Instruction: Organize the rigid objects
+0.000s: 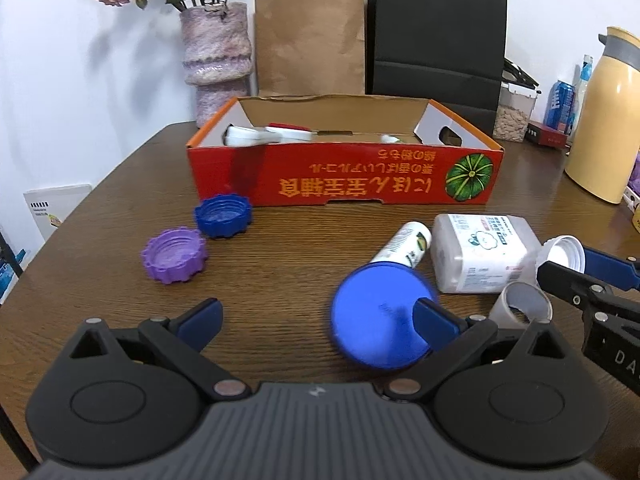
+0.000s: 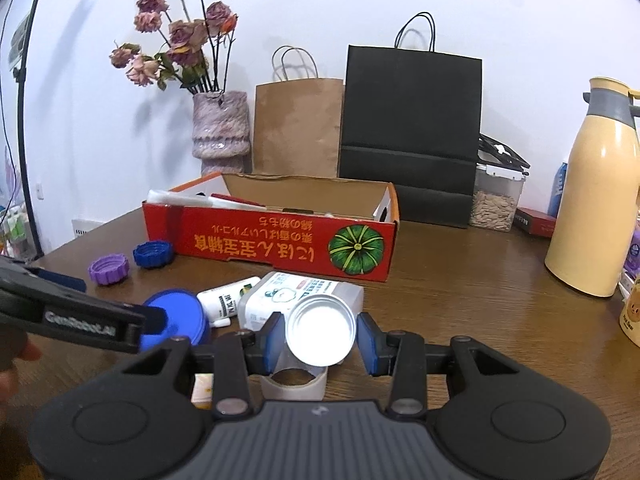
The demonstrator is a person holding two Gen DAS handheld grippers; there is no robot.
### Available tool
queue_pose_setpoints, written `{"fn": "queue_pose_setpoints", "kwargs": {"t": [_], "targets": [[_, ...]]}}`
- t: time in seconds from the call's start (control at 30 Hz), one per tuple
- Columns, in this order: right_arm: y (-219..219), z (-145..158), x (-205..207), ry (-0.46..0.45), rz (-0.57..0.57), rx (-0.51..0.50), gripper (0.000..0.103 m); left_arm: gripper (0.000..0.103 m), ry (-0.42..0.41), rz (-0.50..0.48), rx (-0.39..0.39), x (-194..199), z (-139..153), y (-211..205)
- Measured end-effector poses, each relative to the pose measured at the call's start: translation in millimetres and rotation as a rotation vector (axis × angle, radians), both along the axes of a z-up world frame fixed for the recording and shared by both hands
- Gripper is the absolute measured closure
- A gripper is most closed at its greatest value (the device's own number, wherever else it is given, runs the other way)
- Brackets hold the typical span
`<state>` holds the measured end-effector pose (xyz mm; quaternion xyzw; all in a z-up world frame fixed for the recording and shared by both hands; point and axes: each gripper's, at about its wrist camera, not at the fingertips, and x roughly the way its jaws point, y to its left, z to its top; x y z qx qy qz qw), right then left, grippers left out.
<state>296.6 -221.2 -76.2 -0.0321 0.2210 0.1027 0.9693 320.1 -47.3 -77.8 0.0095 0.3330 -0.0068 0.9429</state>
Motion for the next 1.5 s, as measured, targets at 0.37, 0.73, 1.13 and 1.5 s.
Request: {"fn": "queue_pose_setpoints", "kwargs": {"t": [0.37, 0.73, 1.13, 1.5], "targets": [[-19, -3, 16, 0.015, -0.011, 0.020, 0.065, 0.000, 0.034, 0.007, 0.015, 17, -11, -24], [-17, -4, 10, -0.007, -0.002, 0.015, 0.065, 0.035, 0.029, -0.004, 0.021, 11, -15, -24], [-15, -1, 0, -0.066, 0.010, 0.019, 0.065, 0.035, -0.043, -0.009, 0.021, -2, -3, -16], [-6, 3, -7, -0.099, 0.025, 0.017, 0.065, 0.035, -0.118, 0.005, -0.015, -15, 16, -6]]}}
